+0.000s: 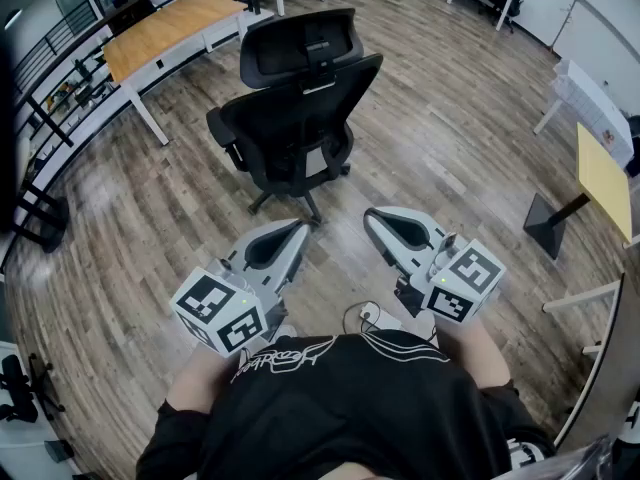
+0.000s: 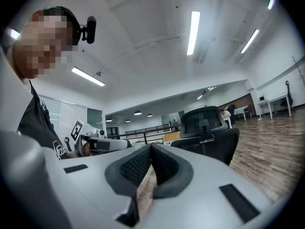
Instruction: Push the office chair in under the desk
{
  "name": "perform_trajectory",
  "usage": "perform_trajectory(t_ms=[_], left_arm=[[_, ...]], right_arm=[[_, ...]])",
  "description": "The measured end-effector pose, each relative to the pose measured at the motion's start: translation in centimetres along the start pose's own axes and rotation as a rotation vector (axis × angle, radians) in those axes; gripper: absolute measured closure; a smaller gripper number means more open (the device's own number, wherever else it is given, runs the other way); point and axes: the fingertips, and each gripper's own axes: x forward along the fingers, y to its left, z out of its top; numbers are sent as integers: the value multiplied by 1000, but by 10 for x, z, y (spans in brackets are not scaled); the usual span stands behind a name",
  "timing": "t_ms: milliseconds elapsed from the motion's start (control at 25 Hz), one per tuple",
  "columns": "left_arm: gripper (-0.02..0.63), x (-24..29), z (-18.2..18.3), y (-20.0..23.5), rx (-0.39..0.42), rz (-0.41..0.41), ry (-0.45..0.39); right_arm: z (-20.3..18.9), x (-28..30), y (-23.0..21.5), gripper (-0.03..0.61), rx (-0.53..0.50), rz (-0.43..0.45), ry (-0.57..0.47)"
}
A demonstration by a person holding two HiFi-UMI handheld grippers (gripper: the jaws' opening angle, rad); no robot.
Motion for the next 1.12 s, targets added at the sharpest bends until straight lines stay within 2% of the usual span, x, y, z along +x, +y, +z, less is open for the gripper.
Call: perform_trajectory(t_ms=[280, 520, 800, 1000, 1120], left_arm=[[606, 8, -9, -32, 18, 1, 3], [606, 23, -14, -22, 21, 3, 4], [606, 65, -19, 51, 39, 40, 38], [604, 105, -16, 126, 57, 78, 77], [603, 127, -7, 175, 103, 118, 100]], right_arm=[[-3, -30, 5, 537, 0, 14, -5], [-7, -33, -21, 537, 29, -39, -14], [-16, 1, -88, 537, 14, -101, 23], [-14, 40, -161, 535, 33, -153, 35], [-13, 72, -207, 535, 40, -185, 67]])
